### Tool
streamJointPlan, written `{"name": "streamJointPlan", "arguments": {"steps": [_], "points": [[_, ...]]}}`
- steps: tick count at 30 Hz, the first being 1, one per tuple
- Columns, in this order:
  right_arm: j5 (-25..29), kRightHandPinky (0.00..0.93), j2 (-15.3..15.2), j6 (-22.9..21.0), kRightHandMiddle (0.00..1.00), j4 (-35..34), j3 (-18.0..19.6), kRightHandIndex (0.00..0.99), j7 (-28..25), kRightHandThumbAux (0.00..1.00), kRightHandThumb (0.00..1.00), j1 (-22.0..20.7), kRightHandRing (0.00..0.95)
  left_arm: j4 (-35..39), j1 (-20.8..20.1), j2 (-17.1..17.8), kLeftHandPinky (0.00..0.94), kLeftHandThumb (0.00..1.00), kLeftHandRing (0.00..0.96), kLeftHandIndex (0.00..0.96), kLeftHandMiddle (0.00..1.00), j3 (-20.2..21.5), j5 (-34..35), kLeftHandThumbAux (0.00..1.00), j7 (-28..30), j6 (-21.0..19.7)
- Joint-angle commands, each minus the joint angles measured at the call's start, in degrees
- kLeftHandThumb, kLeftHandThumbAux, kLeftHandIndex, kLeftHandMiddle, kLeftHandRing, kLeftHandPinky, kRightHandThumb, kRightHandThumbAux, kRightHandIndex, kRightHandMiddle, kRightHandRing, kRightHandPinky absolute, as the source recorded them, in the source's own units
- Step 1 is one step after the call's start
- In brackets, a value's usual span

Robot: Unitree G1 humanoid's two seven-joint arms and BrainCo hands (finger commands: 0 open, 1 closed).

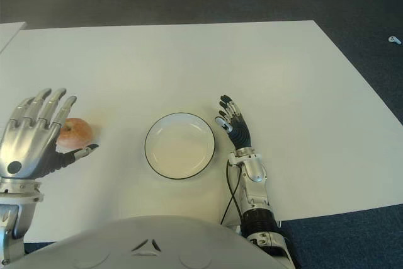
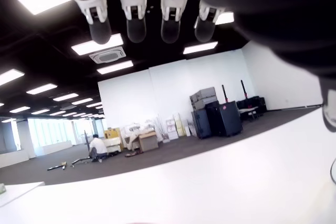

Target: Put the apples into the plate.

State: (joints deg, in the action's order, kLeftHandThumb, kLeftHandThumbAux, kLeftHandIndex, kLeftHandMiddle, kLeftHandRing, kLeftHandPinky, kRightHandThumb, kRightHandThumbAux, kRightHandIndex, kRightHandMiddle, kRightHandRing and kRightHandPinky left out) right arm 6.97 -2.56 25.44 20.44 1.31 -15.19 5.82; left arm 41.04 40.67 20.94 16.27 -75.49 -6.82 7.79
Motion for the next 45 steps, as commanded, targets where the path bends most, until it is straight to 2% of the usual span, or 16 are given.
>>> {"name": "streamJointPlan", "arguments": {"steps": [1,6,11,21,28,36,45], "points": [[0.51,0.0,-0.25,-2.29,0.0,4.34,0.37,0.0,-0.68,0.495,0.126,1.72,0.0,-4.01,-1.16,3.43,0.0,0.274,0.0,0.029,0.007,1.3,1.19,0.327,1.88,0.51],[1.16,0.0,-0.24,-1.81,0.0,5.2,0.99,0.0,-1.17,0.493,0.134,1.38,0.0,-7.1,-2.55,6.67,0.0,0.272,0.0,0.026,0.008,2.55,2.19,0.318,2.51,0.52],[1.61,0.0,-0.4,-1.66,0.0,5.47,1.38,0.0,-1.61,0.501,0.148,1.27,0.0,-9.51,-2.71,8.21,0.0,0.265,0.0,0.033,0.011,3.16,3.72,0.305,1.3,0.73],[2.73,0.0,-0.68,-2.32,0.0,5.73,2.27,0.0,-2.56,0.53,0.162,0.92,0.0,-14.2,-2.67,8.71,0.025,0.292,0.0,0.052,0.026,2.14,5.6,0.287,-1.24,0.55],[3.09,0.0,-0.52,-2.03,0.0,6.18,2.96,0.013,-2.43,0.499,0.165,0.65,0.0,-16.52,-2.77,9.07,0.025,0.314,0.0,0.058,0.025,1.86,6.92,0.301,-0.24,-0.1],[2.79,0.0,-0.43,-1.98,0.0,6.35,3.26,0.017,-2.11,0.476,0.166,0.57,0.0,-21.15,-3.73,10.49,0.019,0.342,0.0,0.062,0.021,1.08,7.65,0.324,-1.83,-0.03],[2.78,0.0,-0.57,-2.06,0.0,7.33,3.52,0.016,-2.31,0.463,0.156,0.15,0.0,-25.96,-5.06,11.03,0.046,0.344,0.0,0.066,0.02,-2.41,6.15,0.329,-4.03,-1.41]]}}
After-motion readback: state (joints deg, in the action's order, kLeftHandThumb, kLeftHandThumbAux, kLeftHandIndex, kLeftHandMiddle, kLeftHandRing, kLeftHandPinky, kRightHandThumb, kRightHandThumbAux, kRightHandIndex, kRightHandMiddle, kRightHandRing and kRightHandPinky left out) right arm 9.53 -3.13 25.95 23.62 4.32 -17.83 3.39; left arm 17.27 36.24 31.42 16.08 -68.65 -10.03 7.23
